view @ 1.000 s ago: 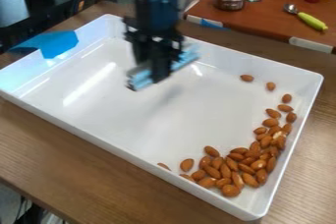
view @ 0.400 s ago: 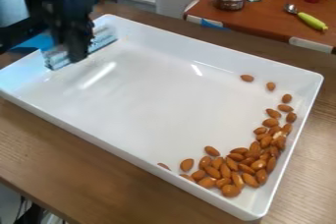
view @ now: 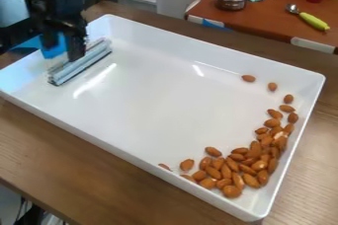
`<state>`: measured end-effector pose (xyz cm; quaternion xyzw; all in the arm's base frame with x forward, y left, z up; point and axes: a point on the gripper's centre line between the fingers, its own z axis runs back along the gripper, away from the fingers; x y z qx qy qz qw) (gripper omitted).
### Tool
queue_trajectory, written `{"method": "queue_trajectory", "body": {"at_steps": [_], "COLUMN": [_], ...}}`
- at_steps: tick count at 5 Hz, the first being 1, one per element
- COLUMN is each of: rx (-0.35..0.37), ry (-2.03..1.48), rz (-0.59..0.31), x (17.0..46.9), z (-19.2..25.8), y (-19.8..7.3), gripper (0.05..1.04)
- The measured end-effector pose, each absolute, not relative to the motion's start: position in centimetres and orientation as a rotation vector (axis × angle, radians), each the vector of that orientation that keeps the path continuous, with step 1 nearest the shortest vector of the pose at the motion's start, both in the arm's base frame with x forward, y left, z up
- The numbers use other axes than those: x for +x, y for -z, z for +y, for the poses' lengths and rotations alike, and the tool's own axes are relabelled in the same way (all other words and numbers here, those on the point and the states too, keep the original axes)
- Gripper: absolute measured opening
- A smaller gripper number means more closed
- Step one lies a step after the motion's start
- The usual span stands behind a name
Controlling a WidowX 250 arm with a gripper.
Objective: Sweep into pile
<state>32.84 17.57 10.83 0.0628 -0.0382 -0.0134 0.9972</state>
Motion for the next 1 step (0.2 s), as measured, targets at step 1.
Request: {"method": "queue_trajectory", "body": {"at_steps": [1], "rx": [0.126], "ry": [-0.083], "rz": [-0.034], "x": [32.37], "z": [15.93], "y": [-9.86], "gripper": [1.005]}}
